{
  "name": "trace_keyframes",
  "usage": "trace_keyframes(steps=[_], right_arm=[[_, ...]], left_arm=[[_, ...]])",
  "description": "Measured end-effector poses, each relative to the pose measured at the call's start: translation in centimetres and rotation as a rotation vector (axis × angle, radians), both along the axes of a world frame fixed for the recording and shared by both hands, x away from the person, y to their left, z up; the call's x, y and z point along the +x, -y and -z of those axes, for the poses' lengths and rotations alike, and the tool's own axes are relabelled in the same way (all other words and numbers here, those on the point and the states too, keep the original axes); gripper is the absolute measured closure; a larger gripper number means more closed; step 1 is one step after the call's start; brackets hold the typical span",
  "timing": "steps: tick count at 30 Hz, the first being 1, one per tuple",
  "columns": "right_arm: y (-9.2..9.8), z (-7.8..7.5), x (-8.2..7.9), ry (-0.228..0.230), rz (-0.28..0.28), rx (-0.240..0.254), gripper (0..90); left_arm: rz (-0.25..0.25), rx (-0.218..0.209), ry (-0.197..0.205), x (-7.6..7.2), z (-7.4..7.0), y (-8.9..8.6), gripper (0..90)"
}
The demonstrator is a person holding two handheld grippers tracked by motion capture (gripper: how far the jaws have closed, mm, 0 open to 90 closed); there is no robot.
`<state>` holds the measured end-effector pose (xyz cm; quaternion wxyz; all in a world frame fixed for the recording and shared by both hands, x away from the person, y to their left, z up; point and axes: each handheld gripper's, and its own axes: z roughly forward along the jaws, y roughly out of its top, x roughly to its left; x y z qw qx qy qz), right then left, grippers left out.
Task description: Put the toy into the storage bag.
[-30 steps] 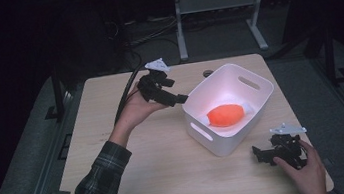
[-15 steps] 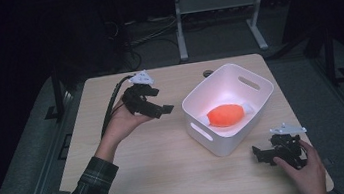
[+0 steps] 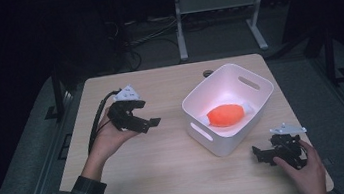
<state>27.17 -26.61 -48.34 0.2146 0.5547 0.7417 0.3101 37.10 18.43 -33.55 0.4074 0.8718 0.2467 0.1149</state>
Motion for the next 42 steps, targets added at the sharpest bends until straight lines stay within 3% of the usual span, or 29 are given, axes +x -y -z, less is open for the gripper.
trace_keyframes(steps=[16, 35, 39, 42], right_arm=[[0.0, 0.0, 0.0, 0.0, 0.0, 0.001, 0.0], [0.0, 0.0, 0.0, 0.0, 0.0, 0.001, 0.0], [0.0, 0.0, 0.0, 0.0, 0.0, 0.001, 0.0], [0.0, 0.0, 0.0, 0.0, 0.0, 0.001, 0.0]], left_arm=[[-0.063, 0.021, 0.011, -4.1, 3.5, -3.3, 13.6], [-0.124, -0.017, 0.03, -7.7, 7.4, -5.7, 13.6], [-0.144, -0.003, 0.047, -8.6, 8.3, -6.3, 13.6], [-0.163, -0.004, 0.038, -9.1, 9.1, -6.7, 13.6]])
